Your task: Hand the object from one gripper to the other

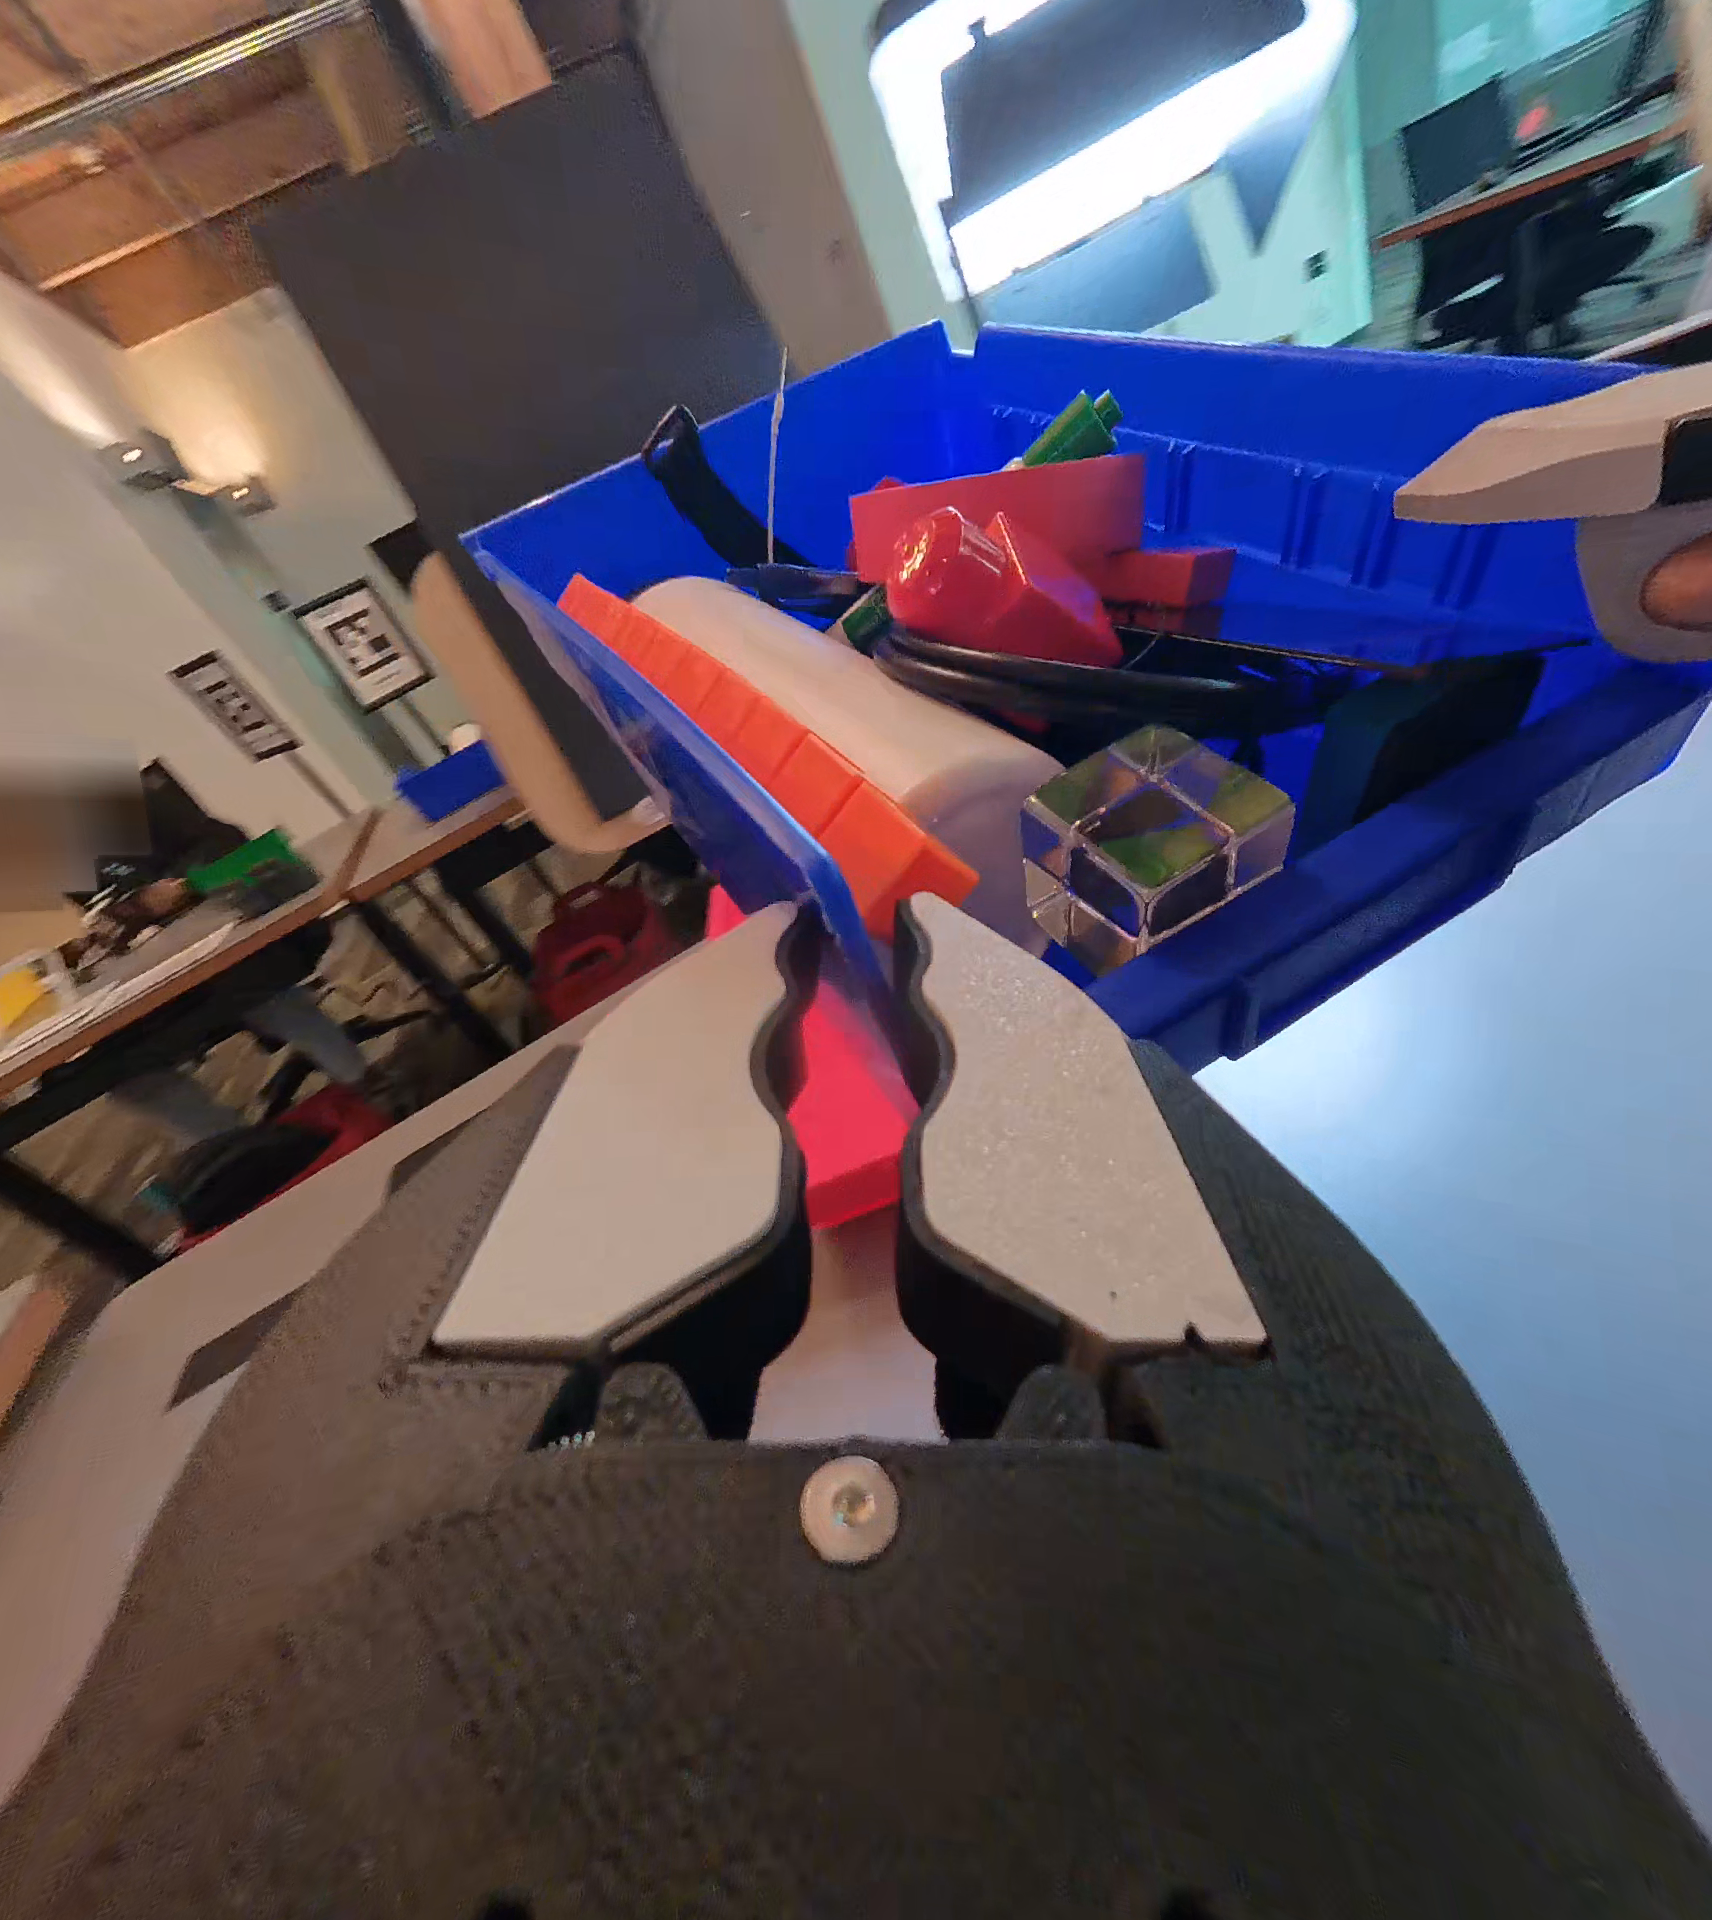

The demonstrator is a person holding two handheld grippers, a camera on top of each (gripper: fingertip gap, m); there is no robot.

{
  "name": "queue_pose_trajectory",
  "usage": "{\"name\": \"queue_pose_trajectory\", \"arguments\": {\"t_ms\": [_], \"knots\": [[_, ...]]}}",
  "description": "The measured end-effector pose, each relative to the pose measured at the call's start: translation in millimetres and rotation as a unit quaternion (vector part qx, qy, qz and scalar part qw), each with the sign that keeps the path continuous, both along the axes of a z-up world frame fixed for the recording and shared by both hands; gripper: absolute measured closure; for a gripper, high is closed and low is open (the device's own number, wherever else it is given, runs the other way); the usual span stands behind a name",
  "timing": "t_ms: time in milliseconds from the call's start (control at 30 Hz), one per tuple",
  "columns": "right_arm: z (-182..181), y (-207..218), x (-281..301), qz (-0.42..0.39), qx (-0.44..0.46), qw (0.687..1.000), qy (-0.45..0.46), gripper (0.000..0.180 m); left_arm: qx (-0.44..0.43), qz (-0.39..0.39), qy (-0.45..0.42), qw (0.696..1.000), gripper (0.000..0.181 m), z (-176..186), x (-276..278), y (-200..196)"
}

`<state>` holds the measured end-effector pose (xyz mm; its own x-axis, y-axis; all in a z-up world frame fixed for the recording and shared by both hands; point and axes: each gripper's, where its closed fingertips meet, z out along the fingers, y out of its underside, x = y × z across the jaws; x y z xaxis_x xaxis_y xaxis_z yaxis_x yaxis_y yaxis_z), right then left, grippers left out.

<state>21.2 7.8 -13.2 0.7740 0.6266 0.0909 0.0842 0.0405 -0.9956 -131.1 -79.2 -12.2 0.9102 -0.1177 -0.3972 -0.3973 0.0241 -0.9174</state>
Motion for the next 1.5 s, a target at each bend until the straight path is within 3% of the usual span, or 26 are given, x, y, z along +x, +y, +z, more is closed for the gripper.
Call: {"name": "queue_pose_trajectory", "arguments": {"t_ms": [233,467,733,833,900,967,1100,1233,1333,1467,1500], "knots": [[-8,-3,-129,0.097,-0.023,0.995,0.000,0.168,-0.001,0.111,-0.014,0.994,0.169,2,-107,-35],[-48,-7,-213,0.143,-0.049,0.988,-0.009,0.168,-0.010,0.164,-0.036,0.986,0.169,-34,-181,-51],[-136,5,-233,0.134,-0.118,0.982,-0.057,0.162,-0.081,0.168,-0.095,0.978,0.171,-125,-216,-24],[-176,7,-231,0.145,-0.158,0.969,-0.121,0.150,-0.154,0.168,-0.094,0.969,0.171,-167,-220,-14],[-176,1,-226,0.162,-0.123,0.968,-0.146,0.145,-0.192,0.164,-0.094,0.963,0.168,-183,-222,-12],[-161,-9,-218,0.195,-0.106,0.961,-0.163,0.132,-0.172,0.156,-0.094,0.968,0.157,-168,-220,-11],[-141,-11,-182,0.262,-0.095,0.927,-0.251,0.122,-0.157,0.135,0.028,0.978,0.141,-137,-202,-8],[-168,24,-140,0.244,-0.078,0.866,-0.429,0.111,-0.212,0.037,0.120,0.969,0.140,-133,-156,-1],[-204,51,-125,0.218,-0.094,0.813,-0.531,0.108,-0.315,-0.053,0.159,0.934,0.136,-167,-125,3],[-235,70,-131,0.197,-0.096,0.789,-0.575,0.120,-0.400,-0.063,0.280,0.870,0.122,-208,-130,11],[-239,74,-129,0.188,-0.093,0.783,-0.585,0.126,-0.397,-0.067,0.298,0.865,0.130,-208,-129,15]]}}
